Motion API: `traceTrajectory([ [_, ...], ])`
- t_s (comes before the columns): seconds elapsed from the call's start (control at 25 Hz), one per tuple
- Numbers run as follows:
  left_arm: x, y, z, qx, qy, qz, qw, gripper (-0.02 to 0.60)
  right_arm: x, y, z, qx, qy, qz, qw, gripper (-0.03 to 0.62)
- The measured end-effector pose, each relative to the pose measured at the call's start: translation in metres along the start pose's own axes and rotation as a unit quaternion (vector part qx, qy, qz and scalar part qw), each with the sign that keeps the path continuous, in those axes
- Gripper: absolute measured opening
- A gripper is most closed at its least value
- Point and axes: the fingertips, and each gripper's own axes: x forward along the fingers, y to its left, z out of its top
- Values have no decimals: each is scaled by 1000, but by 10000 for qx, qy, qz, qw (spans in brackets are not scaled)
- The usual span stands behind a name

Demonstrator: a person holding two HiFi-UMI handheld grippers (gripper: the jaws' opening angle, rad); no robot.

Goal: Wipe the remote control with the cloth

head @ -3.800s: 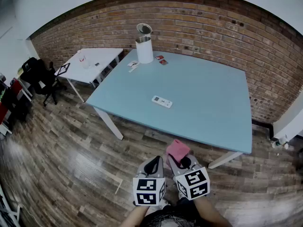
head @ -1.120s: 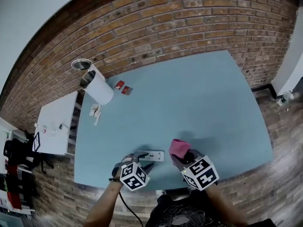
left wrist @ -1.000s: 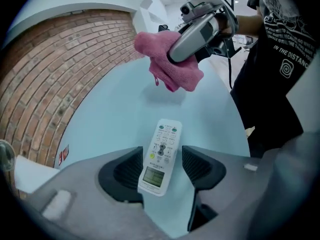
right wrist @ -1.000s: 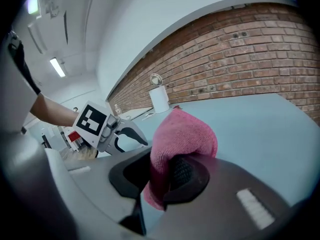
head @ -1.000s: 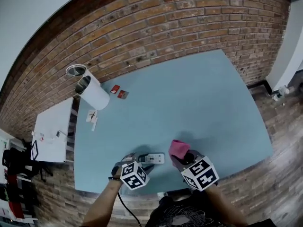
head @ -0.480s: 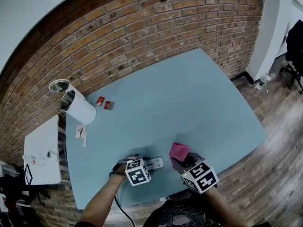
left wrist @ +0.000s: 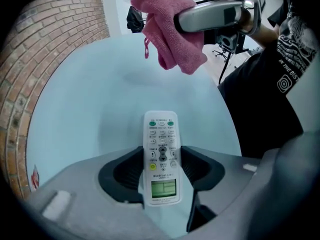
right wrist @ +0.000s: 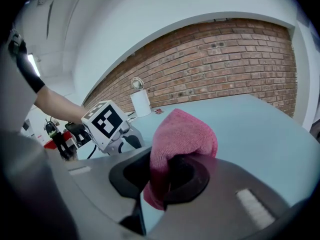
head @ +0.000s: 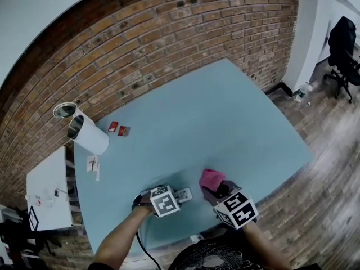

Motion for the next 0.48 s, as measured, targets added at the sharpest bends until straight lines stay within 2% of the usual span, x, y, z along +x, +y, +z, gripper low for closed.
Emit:
traceTrajectory([
  [0.08, -7, 0, 7, -240, -337, 15, 9991, 236, -4, -1, 4, -41, -72, -23, 10000, 63],
  [0.16, -22, -2, 19, -598, -861, -69, 9945, 236, -7, -2, 9, -115, -156, -44, 9998, 63],
  [0.24, -42, -1, 34, -1041, -1517, -247, 9826, 236, -10, -3, 18, -192, -261, -58, 9995, 63],
  [0.28, -53, -1, 42, -1264, -1882, -383, 9732, 236, -13, -3, 23, -233, -323, -65, 9992, 63],
  [0.36, -76, -2, 58, -1659, -2648, -769, 9468, 238, -18, -6, 38, -343, -474, -87, 9983, 63],
  [0.4, -88, -4, 67, -1824, -3043, -1026, 9293, 238, -22, -6, 46, -431, -570, -97, 9974, 63],
  [0.48, -112, -10, 83, -2108, -3825, -1628, 8847, 238, -29, -4, 66, -667, -801, -68, 9945, 63],
])
